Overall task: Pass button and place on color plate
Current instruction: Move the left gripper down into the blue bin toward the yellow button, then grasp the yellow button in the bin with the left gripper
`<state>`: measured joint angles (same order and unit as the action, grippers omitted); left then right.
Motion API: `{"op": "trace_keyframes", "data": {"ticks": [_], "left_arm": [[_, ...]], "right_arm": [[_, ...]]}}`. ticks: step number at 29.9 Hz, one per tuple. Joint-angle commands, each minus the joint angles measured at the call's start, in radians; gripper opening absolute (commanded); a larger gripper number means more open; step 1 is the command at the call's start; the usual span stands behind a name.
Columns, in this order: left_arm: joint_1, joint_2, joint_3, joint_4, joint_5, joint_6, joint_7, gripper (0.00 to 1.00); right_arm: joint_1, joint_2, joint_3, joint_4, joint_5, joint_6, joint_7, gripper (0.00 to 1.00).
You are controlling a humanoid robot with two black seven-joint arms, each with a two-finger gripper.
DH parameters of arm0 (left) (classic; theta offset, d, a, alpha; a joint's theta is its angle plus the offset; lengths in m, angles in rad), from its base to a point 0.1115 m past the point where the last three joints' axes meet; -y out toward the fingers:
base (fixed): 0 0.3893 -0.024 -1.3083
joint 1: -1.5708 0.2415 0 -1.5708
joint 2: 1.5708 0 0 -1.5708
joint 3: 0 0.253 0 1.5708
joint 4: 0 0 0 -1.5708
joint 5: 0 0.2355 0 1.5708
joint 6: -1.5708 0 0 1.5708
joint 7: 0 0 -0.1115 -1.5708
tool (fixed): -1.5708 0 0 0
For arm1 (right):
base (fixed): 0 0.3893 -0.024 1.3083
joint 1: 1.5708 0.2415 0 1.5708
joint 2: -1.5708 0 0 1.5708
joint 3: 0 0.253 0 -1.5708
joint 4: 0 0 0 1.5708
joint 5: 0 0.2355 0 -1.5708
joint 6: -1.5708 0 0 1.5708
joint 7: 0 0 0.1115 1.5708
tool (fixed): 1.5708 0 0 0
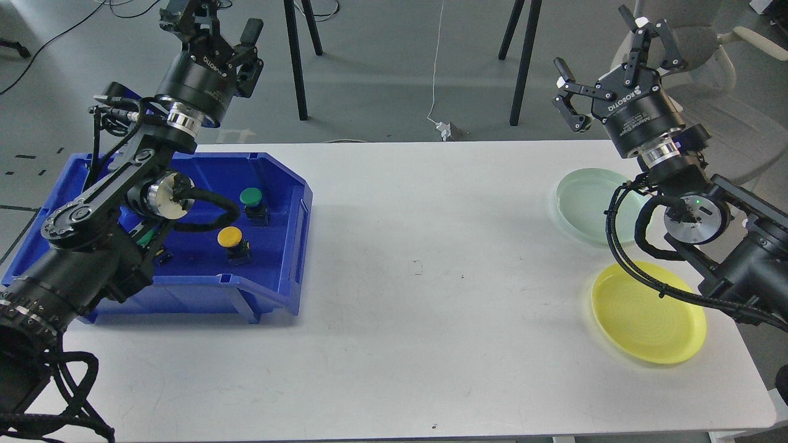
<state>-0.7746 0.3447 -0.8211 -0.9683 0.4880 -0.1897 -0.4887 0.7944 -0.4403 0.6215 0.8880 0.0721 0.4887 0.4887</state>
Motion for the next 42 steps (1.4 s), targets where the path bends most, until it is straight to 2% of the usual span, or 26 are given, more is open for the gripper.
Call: {"op": "trace_keyframes", "data": {"ticks": [1,5,8,15,18,20,24,27,36,42], "left_arm": [[0.034,0.028,-0.035,-0.17,-0.002,-0.002,0.0,0.85],[0.037,0.056,-0.032,-0.247,0.001,0.065,0.0,0.85],[0.037,0.127,0.014,-0.277,0.033,0.093,0.0,0.85],[-0.003,0.445,0.2,-0.394,0.39,0.089,0.0,0.85],[-0.081,0.586,0.342,-0.394,0.548,0.082,0.0,0.86],[-0.153,0.638,0.457,-0.394,0.653,0.081,0.0,0.86],[-0.273,0.666,0.706,-0.386,0.838,0.076,0.0,0.86],[-0.316,0.666,0.822,-0.353,0.917,0.076,0.0,0.86],[-0.31,0.645,0.91,-0.242,1.032,0.076,0.0,0.86],[-0.308,0.557,0.962,-0.141,1.041,0.076,0.0,0.86]], "right_arm": [[-0.004,0.0,0.0,0.0,0.0,0.0,0.0,0.99],[-0.007,0.0,0.0,0.0,0.0,0.0,0.0,0.99],[-0.009,0.0,-0.002,0.0,0.0,0.0,0.0,0.99],[-0.03,0.0,0.0,0.0,0.0,0.0,0.0,0.99],[-0.037,0.0,0.0,0.0,0.0,0.0,0.0,0.99],[-0.04,0.002,-0.002,0.0,0.0,0.0,0.0,0.99],[-0.049,0.003,0.003,0.0,0.0,0.0,0.0,0.99],[-0.05,0.003,0.003,-0.001,0.0,0.0,0.0,0.99],[-0.057,0.003,0.003,-0.021,0.0,0.0,0.0,0.99],[-0.063,0.003,0.003,-0.021,0.0,0.0,0.0,0.99]]}}
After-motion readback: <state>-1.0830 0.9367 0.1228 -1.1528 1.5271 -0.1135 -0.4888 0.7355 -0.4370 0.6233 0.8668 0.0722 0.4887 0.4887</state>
